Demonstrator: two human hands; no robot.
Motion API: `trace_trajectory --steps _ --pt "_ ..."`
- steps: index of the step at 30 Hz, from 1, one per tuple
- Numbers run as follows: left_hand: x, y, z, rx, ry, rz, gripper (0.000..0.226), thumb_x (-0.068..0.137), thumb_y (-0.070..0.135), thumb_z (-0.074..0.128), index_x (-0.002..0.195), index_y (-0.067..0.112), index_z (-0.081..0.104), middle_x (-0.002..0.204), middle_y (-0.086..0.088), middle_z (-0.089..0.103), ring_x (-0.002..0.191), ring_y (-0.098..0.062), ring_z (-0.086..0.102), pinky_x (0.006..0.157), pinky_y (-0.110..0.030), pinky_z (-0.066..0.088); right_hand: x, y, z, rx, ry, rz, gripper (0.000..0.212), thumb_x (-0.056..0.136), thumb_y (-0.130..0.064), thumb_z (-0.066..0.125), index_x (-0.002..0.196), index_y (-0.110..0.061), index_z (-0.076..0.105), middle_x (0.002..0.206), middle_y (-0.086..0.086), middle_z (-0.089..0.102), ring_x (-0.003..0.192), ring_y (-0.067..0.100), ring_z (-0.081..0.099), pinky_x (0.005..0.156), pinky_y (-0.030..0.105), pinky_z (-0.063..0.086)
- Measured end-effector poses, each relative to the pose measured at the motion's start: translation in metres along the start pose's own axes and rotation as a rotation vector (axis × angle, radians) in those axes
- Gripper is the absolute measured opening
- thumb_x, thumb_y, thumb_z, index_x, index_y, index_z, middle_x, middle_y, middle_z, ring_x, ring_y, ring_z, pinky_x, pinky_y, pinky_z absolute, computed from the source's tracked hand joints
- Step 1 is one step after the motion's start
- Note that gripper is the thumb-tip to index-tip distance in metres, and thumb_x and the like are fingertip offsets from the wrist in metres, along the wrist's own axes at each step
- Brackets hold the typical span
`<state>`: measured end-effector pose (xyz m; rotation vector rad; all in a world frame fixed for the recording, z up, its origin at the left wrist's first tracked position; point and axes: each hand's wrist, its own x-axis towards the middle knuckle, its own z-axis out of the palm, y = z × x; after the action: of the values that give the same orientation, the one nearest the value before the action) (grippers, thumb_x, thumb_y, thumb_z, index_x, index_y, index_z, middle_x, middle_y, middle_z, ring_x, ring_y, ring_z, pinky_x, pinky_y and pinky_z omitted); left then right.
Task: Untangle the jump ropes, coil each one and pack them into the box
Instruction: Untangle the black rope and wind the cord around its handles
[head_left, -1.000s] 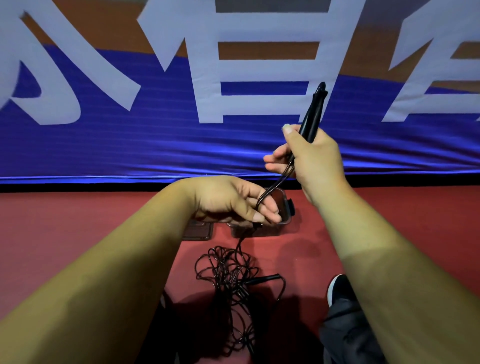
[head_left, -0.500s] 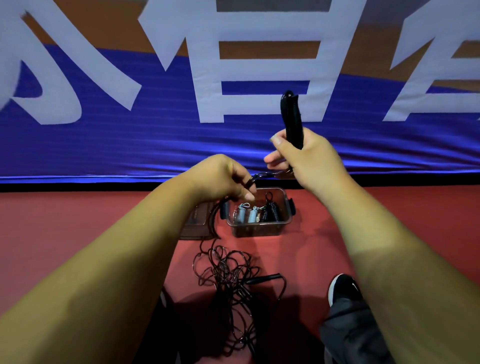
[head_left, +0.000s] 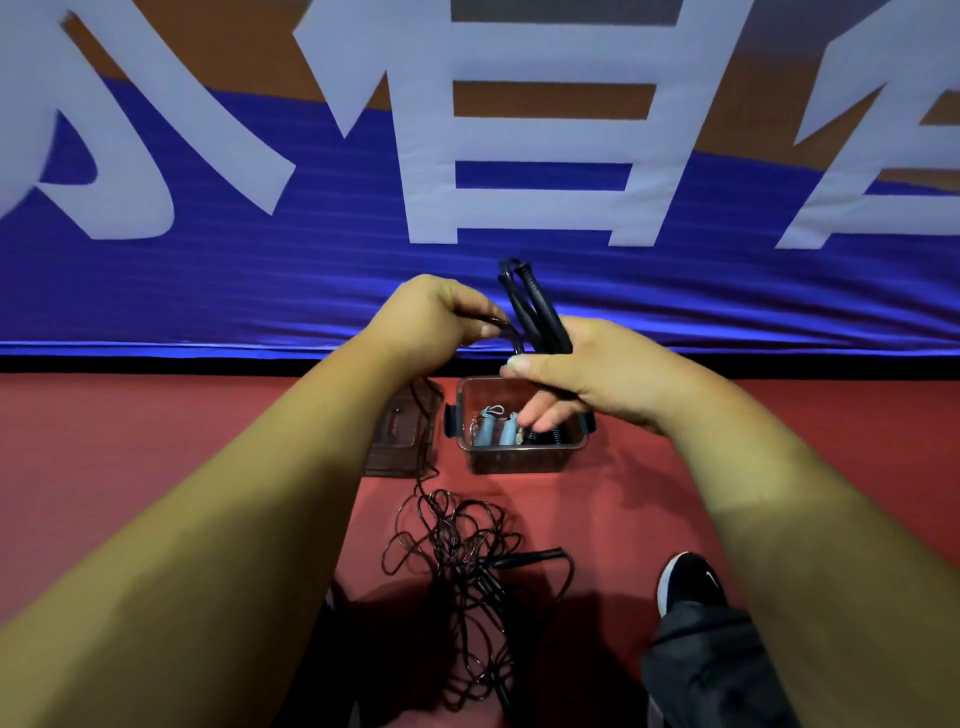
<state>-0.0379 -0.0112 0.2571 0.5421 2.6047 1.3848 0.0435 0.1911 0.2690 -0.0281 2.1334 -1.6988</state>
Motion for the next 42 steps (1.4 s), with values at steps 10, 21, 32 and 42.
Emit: trace_trajectory --steps 10,21,32,42 --pt "-0.008 0.01 -0.011 -0.145 -0.371 0.03 0.02 0.092 -0.002 0.072 0.099 0.013 0.083 0.1 -0.014 0.078 0.084 -0.015 0.069 0.08 -0.024 0.055 -0.006 0.008 0.003 -0.337 -0.416 0.209 0.028 0.102 -0.014 0.068 0.129 -0.012 0.064 0.111 -0.005 0.08 0.057 0.012 0.046 0.051 0.026 0.044" --pt "-0.013 0.049 -0.006 0.149 -0.48 0.133 0.024 0.084 0.013 0.086 0.102 0.028 0.085 0.09 0.009 0.076 0.079 -0.001 0.069 0.075 -0.011 0.048 0.008 0.028 0.002 -0.433 -0.182 0.403 0.017 0.096 -0.007 0.067 0.102 0.002 0.08 0.063 0.004 0.068 0.045 0.014 0.044 0.045 0.024 0.04" --pt "-0.011 0.046 0.006 0.21 -0.251 0.012 0.027 0.081 0.013 0.088 0.098 0.018 0.067 0.085 0.001 0.077 0.068 -0.012 0.07 0.063 -0.024 0.054 0.03 0.027 -0.007 -0.342 0.377 0.276 0.01 0.089 -0.001 0.06 0.084 0.002 0.068 0.075 0.018 0.077 0.044 0.022 0.061 0.057 0.037 0.051" --pt "-0.02 0.048 0.025 0.129 -0.466 -0.26 0.025 0.1 -0.002 0.037 0.108 0.002 0.06 0.09 -0.014 0.07 0.046 -0.015 0.055 0.046 -0.025 0.05 0.03 0.017 0.001 -0.035 0.558 0.161 0.021 0.085 0.002 0.059 0.1 -0.008 0.049 0.099 0.024 0.073 0.067 0.033 0.079 0.065 0.047 0.067"
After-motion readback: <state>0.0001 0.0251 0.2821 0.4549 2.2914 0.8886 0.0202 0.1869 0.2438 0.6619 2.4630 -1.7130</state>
